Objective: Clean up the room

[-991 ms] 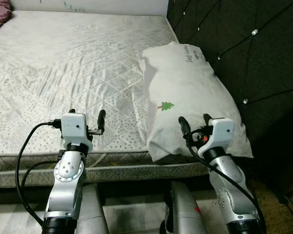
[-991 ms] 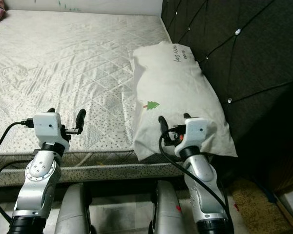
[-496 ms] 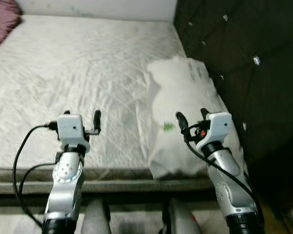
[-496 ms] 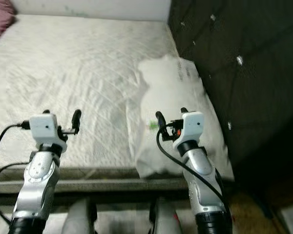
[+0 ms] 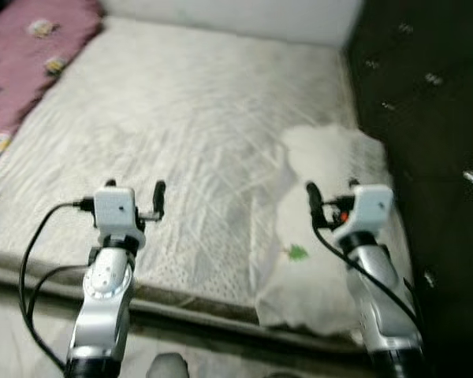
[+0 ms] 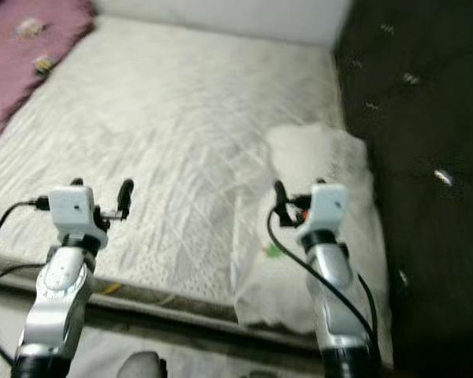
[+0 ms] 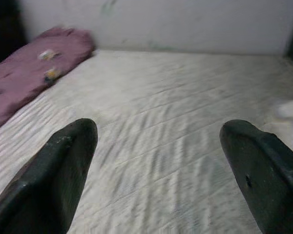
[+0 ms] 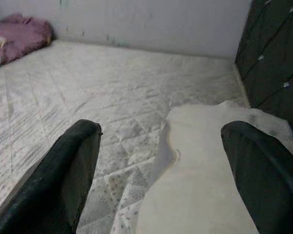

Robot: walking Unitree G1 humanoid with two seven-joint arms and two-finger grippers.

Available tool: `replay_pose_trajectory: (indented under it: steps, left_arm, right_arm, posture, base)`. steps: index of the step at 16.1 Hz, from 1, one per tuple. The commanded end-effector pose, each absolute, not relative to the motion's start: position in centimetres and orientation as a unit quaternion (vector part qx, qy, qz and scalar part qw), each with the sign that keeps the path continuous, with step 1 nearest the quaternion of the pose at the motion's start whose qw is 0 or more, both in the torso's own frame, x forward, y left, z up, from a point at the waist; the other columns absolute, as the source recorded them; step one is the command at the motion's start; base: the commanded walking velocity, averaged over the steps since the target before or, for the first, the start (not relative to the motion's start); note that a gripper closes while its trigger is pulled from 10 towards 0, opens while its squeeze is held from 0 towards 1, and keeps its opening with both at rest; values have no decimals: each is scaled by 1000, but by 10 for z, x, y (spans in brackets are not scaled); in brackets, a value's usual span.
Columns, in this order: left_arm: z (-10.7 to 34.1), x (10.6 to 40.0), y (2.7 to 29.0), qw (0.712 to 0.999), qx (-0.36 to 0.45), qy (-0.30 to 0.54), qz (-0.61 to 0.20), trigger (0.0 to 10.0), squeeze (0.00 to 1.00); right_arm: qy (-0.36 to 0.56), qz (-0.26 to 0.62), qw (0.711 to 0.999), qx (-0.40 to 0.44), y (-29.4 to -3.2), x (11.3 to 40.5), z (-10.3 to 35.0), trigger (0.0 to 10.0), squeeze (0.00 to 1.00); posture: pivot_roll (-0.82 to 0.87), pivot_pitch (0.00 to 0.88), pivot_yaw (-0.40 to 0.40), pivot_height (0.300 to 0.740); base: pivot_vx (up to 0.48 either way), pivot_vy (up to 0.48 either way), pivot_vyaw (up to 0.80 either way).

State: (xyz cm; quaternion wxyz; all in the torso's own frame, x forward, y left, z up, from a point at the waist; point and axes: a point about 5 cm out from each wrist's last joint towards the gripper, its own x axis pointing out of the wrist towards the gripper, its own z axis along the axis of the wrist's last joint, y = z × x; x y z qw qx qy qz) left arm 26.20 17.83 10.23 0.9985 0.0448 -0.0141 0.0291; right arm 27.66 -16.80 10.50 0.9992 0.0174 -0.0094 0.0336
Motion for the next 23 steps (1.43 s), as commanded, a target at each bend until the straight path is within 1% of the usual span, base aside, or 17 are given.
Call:
replay_pose_trajectory:
  steps: [1, 3, 6, 10, 11, 13, 16, 21, 23]
  left_arm:
    - [101, 260, 179, 998, 52, -8, 37, 10000, 0]
    - [100, 255, 184, 997, 58, -12, 55, 10000, 0]
    - [100, 254, 185, 996, 58, -11, 59, 10000, 0]
    - [101, 257, 182, 997, 56, -9, 57, 10000, 0]
    - [100, 256, 184, 997, 48, -7, 60, 10000, 0]
    - [99, 255, 184, 997, 37, -2, 62, 10000, 0]
    - [99, 256, 183, 998, 36, -1, 57, 10000, 0]
    - [99, 258, 181, 998, 34, 0, 53, 10000, 0]
    - [100, 258, 177, 999, 31, -2, 39, 10000, 0]
  right_arm:
    - [-7, 15, 1000, 11, -178, 272, 105, 10000, 0]
    - [-6, 12, 1000, 3, -181, 270, 106, 10000, 0]
    - [-6, -1, 1000, -2, -189, 271, 108, 10000, 0]
    - [12, 5, 1000, 2, -182, 272, 103, 10000, 0]
    - [26, 10, 999, 18, -180, 272, 99, 10000, 0]
    - [22, 14, 1000, 11, -179, 272, 99, 10000, 0]
    - [20, 11, 1000, 5, -181, 274, 101, 10000, 0]
    - [21, 14, 1000, 0, -181, 277, 101, 10000, 0]
    - [23, 17, 1000, -4, -179, 278, 100, 10000, 0]
  posture:
    - [-4, 67, -38, 740]
    - [-14, 73, -37, 740]
    - [-21, 79, -40, 740]
    - [-16, 96, -45, 740]
    - [-12, 98, -48, 740]
    - [-11, 98, -50, 740]
    - [-11, 94, -51, 740]
    - [-8, 94, -52, 740]
    - [-4, 91, -54, 740]
  base:
    - [0, 0, 0]
    - [0, 0, 0]
    - [0, 0, 0]
    - [0, 0, 0]
    - [0, 0, -800]
    - [0, 0, -800]
    - [0, 416, -600]
    - [0, 475, 0]
    - [0, 480, 0]
